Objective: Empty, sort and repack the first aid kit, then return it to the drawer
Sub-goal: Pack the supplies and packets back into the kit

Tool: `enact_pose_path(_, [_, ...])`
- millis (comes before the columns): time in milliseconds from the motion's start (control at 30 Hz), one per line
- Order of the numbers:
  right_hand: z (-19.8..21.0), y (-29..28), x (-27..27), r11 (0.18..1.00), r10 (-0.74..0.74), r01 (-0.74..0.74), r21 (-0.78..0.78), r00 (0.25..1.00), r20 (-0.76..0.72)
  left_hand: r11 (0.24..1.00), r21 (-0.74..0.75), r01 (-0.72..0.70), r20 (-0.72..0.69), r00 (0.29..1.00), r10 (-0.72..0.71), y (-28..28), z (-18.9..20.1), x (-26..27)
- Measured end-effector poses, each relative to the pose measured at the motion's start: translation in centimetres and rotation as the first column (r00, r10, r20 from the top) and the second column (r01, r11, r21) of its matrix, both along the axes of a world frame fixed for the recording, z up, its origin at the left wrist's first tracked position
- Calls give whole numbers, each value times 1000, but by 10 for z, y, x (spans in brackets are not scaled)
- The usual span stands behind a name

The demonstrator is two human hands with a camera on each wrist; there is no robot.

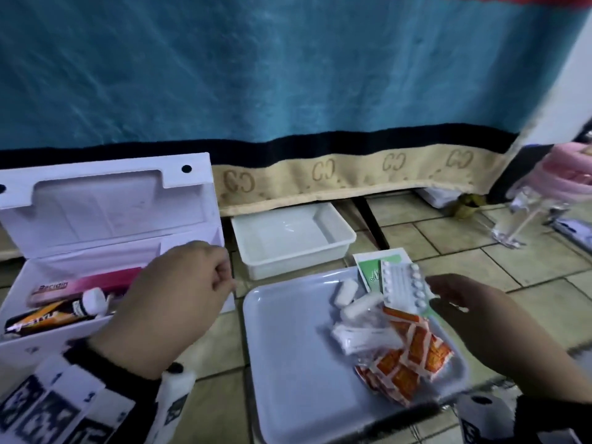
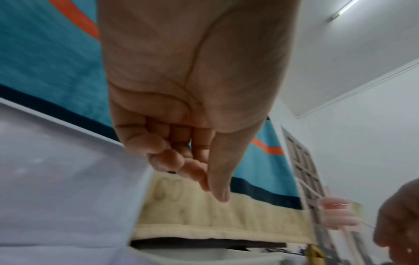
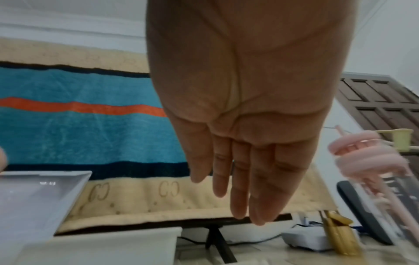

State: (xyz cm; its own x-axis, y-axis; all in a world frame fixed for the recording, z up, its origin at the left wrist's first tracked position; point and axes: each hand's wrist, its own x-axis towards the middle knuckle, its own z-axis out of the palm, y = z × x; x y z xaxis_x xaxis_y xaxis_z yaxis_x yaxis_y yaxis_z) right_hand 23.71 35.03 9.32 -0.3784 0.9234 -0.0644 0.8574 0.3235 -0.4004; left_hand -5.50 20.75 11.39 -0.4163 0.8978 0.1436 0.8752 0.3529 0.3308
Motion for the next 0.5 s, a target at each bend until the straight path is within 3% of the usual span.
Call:
enact_pose_path(133, [-12,-5,18,995,-72,73,-62,997,20,981,-55,186,7,982,-186,26,-8,37])
enact_pose_path(267, [-18,-16,22,994,-51,51,-101,999,4,924,-141,356,50,935,-352,48,-13,71])
enact_pose_path(400, [-23,-25,13,990,8,-16,-139,998,-62,771,-274,575,71,811,-580,66,-28,94])
enact_pose_path(500, [-28,-31,2,979,101,-115,-168,991,-92,689,-357,631,36,746,-665,70,-40,104])
